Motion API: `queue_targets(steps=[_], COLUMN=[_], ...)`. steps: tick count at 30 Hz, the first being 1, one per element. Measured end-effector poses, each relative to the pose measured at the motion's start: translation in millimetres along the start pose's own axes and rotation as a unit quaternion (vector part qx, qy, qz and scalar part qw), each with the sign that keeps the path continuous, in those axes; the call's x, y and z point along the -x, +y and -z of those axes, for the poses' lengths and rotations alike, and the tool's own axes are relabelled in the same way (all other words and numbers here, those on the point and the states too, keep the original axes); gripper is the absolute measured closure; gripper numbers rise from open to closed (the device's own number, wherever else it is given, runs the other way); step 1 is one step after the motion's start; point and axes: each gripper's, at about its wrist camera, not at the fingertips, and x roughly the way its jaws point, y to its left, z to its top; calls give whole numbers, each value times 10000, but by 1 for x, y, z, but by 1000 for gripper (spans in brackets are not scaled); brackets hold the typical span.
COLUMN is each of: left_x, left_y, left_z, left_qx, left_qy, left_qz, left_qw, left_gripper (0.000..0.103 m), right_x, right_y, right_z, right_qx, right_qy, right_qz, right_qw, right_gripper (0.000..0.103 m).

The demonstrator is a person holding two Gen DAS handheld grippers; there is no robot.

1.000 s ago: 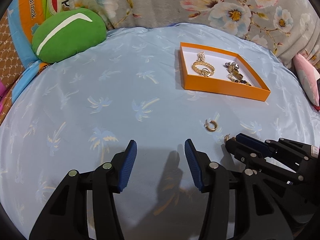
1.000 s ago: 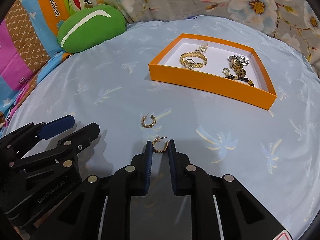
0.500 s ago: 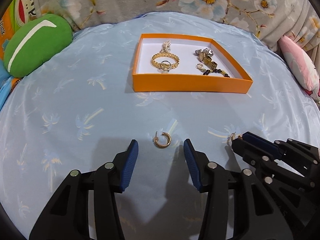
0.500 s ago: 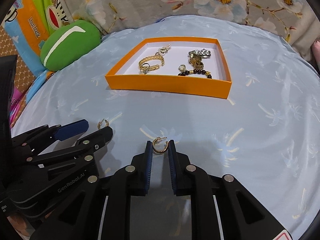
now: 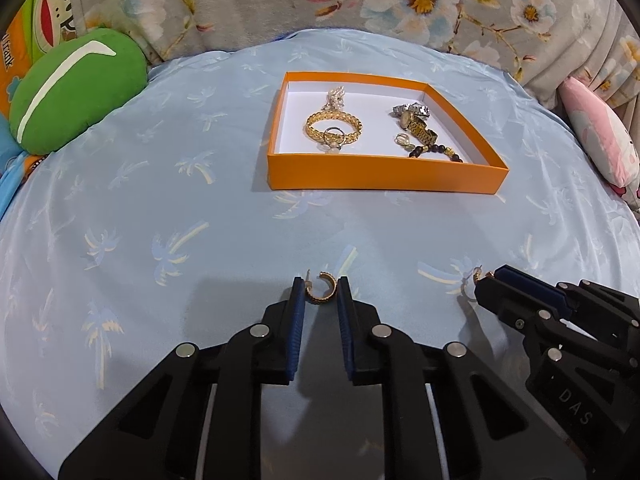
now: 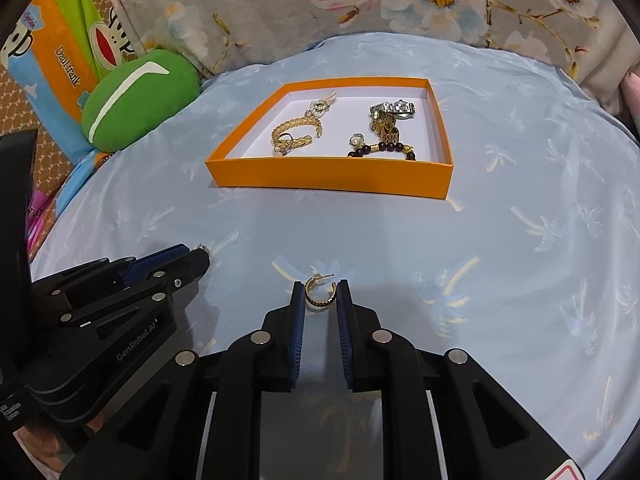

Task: Organize jewelry
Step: 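Close the left tool on the other gold hoop while the right tool holds its hoop, then carry both gold hoops into the orange box and open both tools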

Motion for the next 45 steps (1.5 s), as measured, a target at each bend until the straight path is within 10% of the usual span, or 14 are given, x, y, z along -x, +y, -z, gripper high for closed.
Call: queue_targets(steps=[15,29,45], left_x=[11,-79,-119], left_y=[-11,-10,0], left_z=[-55,-149,-164], left_qx=[-43,55,59], left_qy=[-394,-363,-249], left_qz=[239,120,23], left_qw=[9989,9993,9997], left_gripper=[88,87,87], right_x=[14,-73,-123], right_y=[-28,-46,-39], right_z=[-67,-170,-182], right_qx=[-5,-72,47], right_qy=[-460,-448,-169], right_qz=[-103,-97,-65], right_qw=[9989,9989,9998], right_gripper=[88,88,88])
